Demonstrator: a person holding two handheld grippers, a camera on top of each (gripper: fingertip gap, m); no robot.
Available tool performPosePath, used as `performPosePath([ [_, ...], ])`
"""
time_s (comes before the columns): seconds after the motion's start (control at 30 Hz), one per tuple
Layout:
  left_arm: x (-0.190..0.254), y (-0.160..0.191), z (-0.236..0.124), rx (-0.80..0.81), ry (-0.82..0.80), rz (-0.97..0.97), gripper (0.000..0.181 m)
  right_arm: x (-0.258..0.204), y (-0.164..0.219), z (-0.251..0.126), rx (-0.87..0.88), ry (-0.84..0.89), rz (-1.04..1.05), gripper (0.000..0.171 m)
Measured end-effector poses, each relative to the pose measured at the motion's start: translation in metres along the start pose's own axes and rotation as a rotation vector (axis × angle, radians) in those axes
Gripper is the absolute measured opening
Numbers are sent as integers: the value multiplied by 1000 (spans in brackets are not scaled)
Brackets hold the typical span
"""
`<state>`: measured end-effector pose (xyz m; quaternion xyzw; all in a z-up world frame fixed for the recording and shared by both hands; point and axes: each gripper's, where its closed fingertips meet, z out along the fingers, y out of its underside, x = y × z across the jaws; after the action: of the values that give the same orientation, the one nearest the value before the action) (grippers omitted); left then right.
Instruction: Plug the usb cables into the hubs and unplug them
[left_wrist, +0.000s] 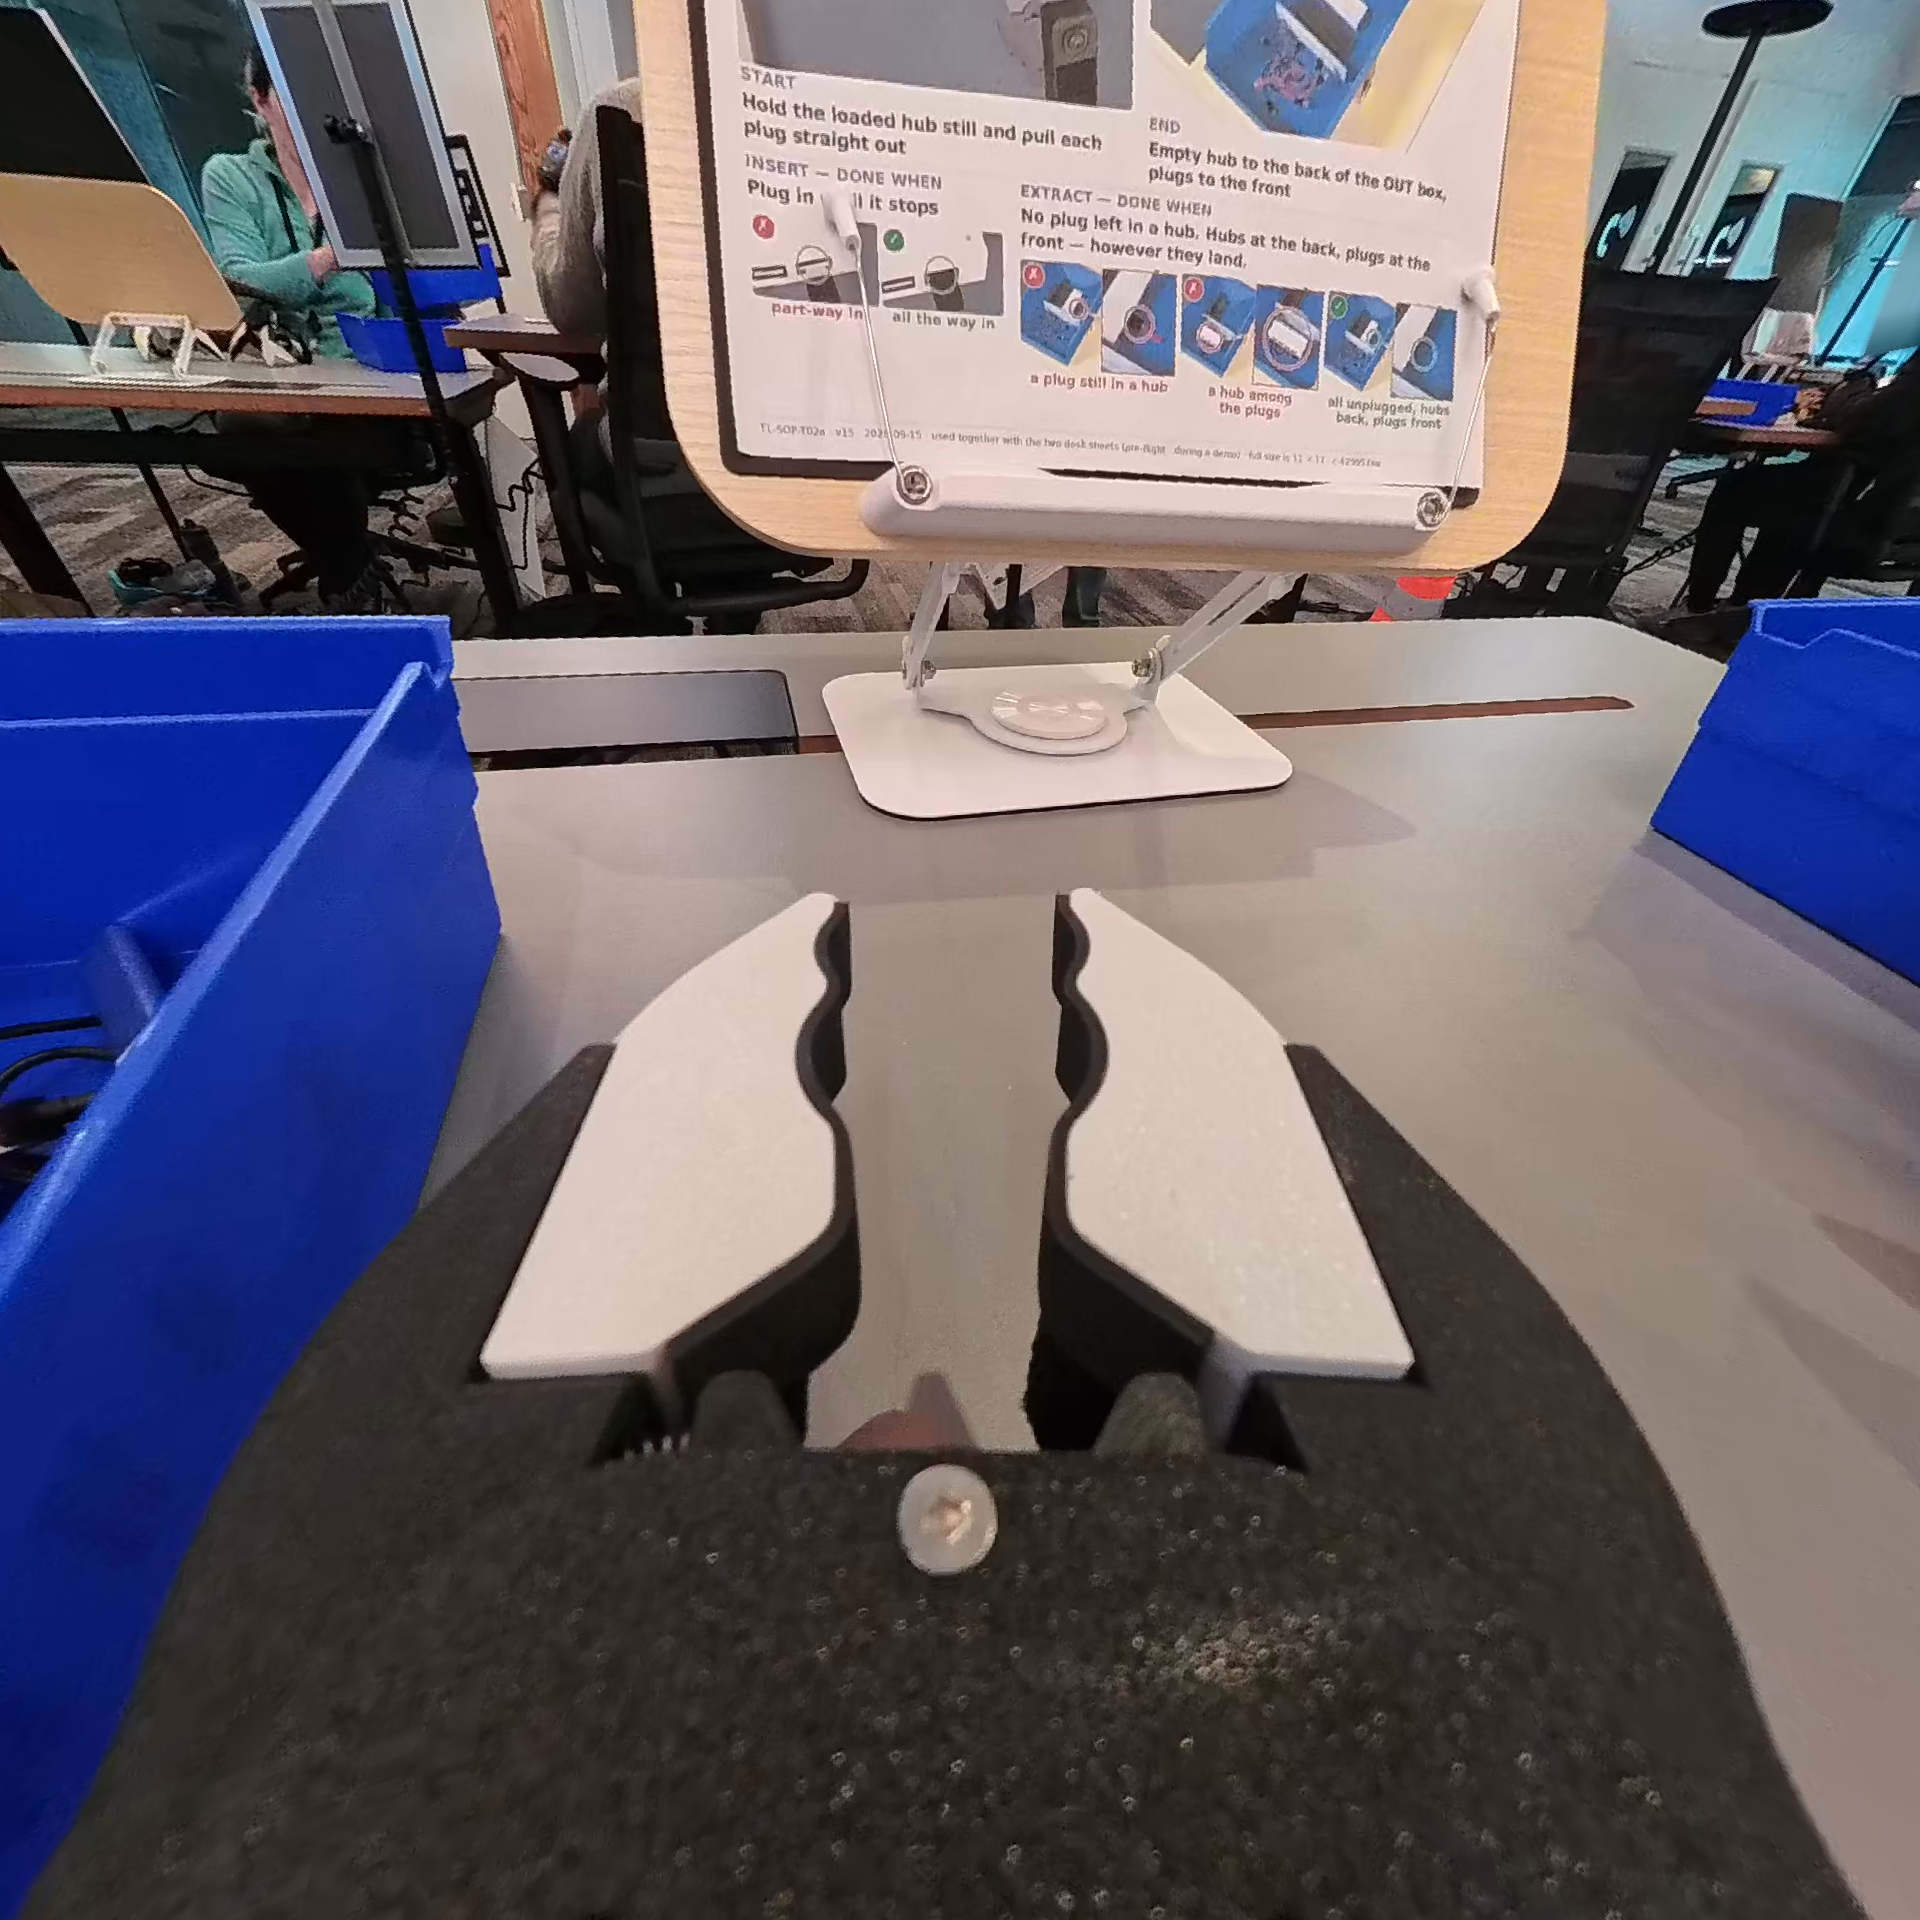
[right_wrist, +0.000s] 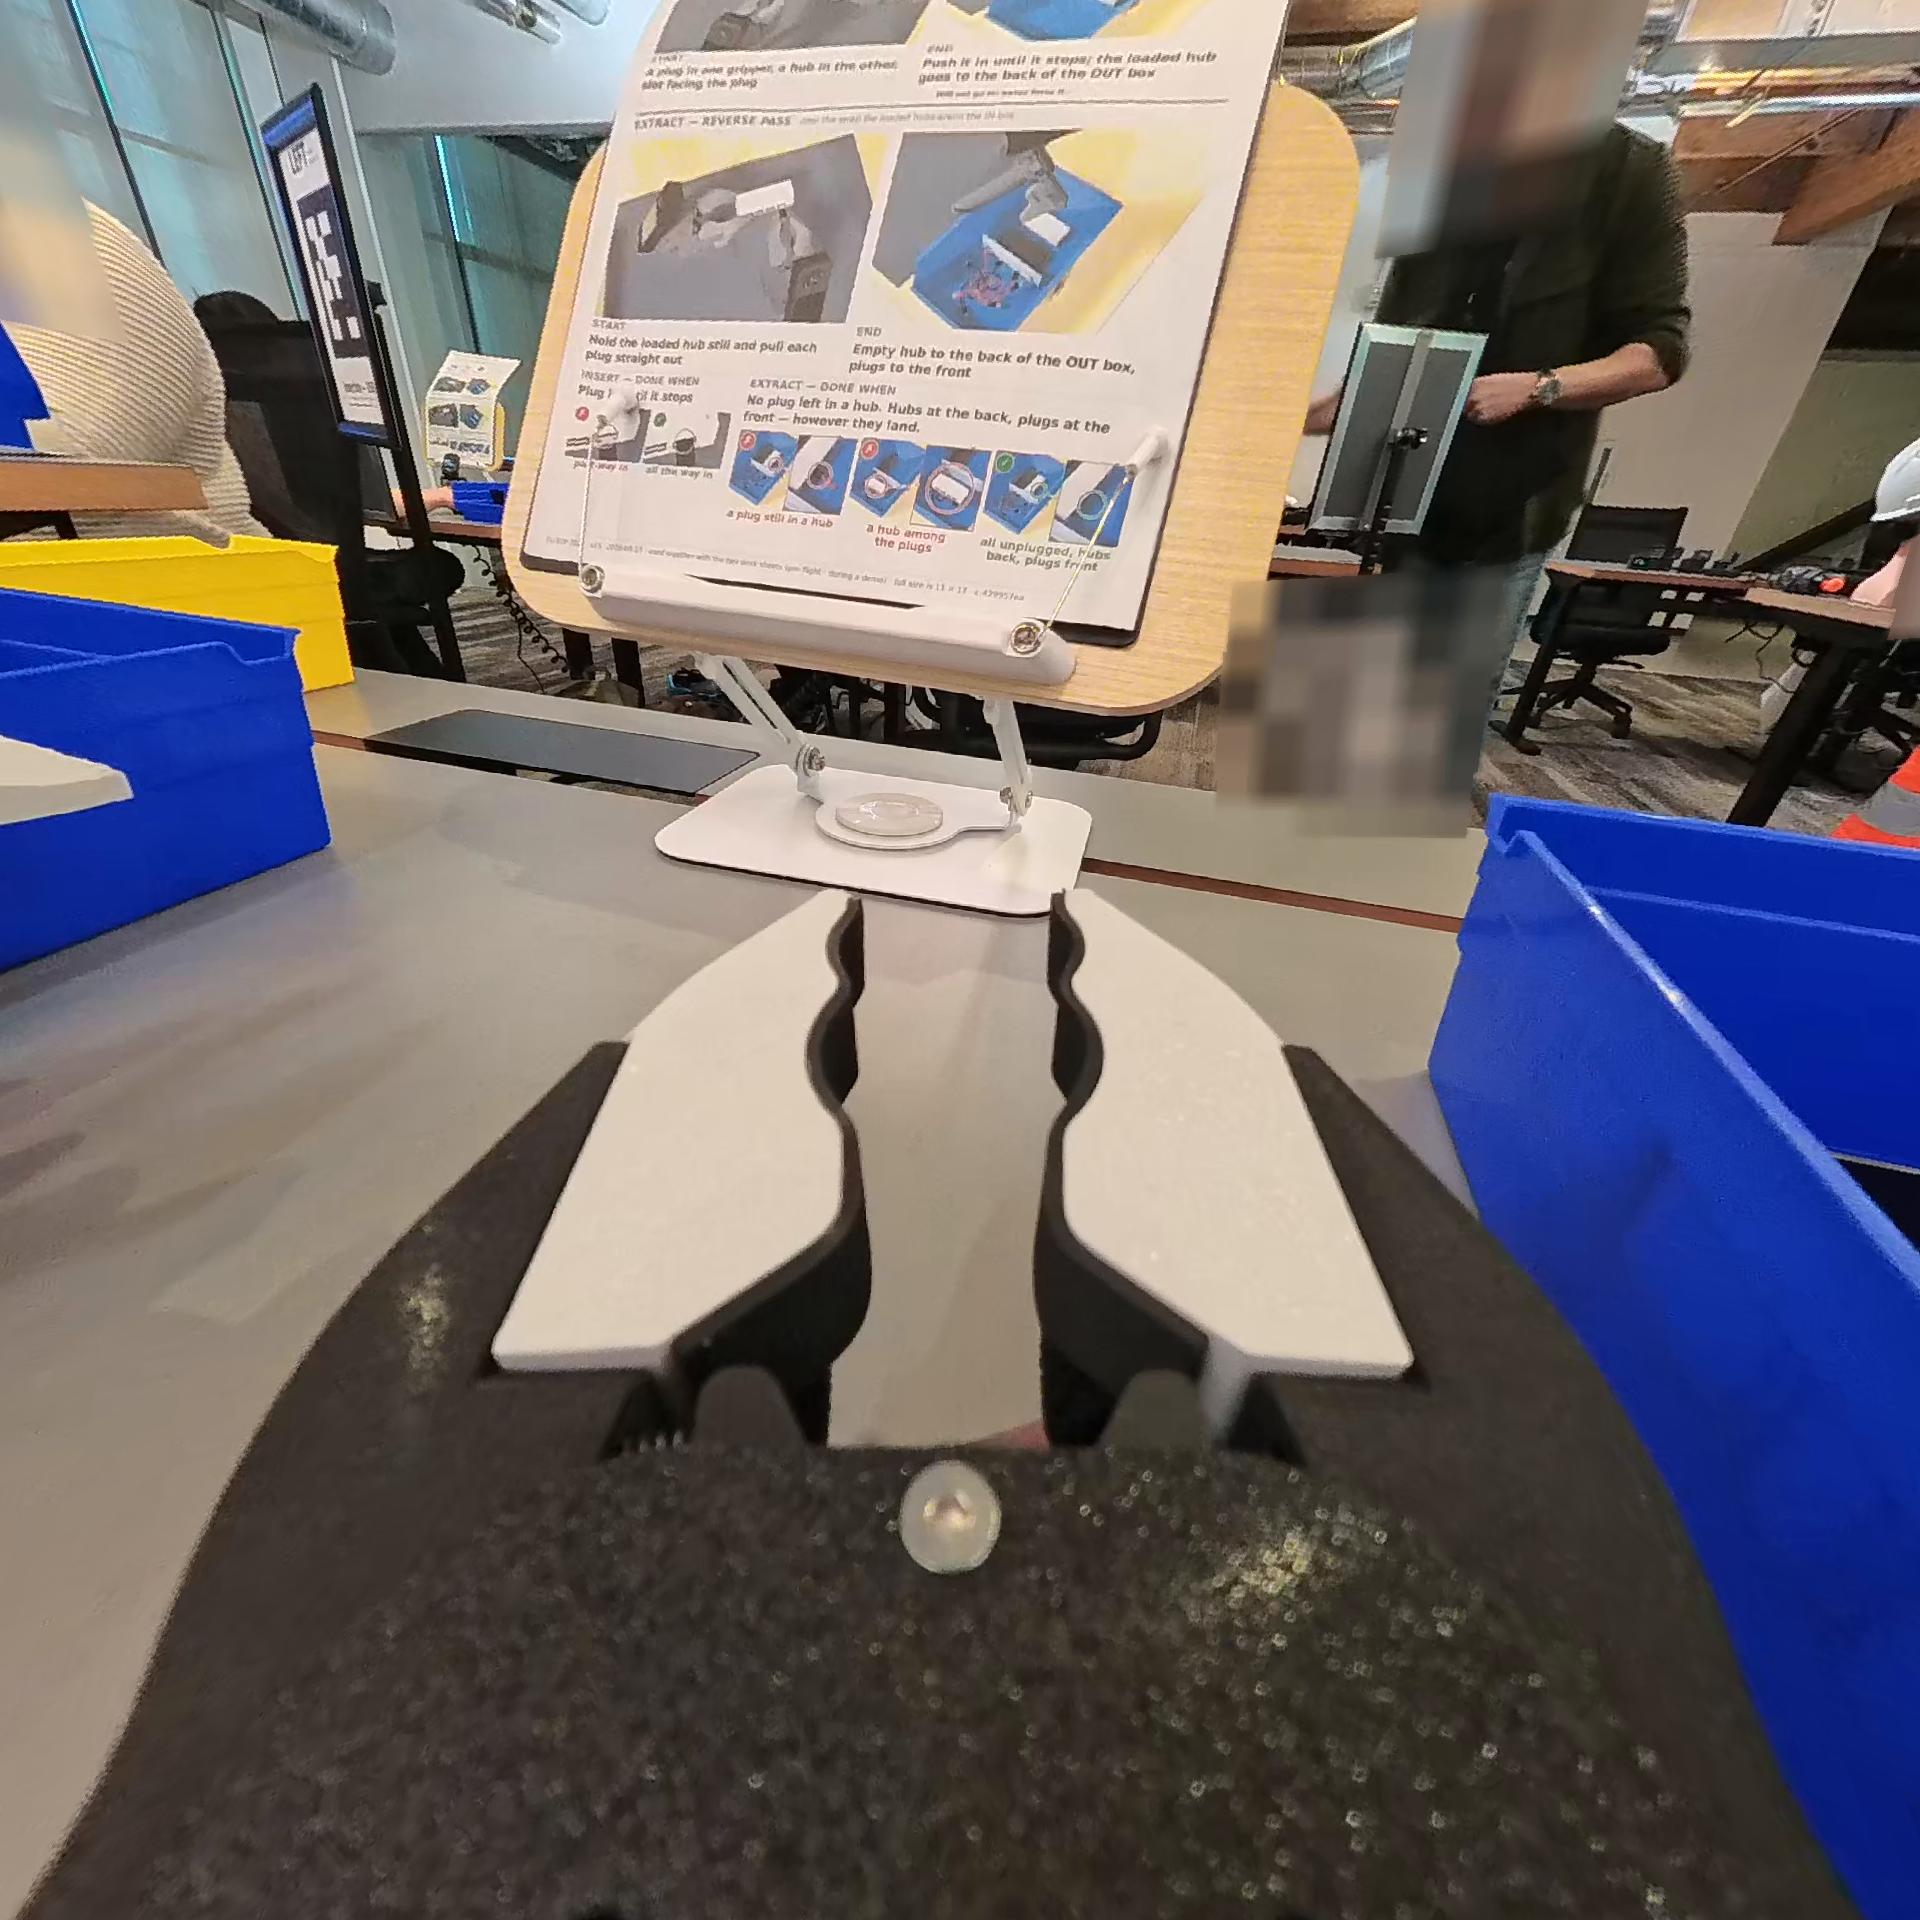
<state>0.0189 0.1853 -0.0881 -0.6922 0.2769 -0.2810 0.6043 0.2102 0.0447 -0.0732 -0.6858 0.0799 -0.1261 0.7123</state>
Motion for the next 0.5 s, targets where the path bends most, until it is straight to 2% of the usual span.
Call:
performPosePath([
  [0.47,-1,0,0,-3,-4,-1,37,-4,-2,-1,12,-20,-20,33],
  [0.5,-1,0,0,-2,-4,0,36,-16,-9,-6,47,-69,-46,23],
])
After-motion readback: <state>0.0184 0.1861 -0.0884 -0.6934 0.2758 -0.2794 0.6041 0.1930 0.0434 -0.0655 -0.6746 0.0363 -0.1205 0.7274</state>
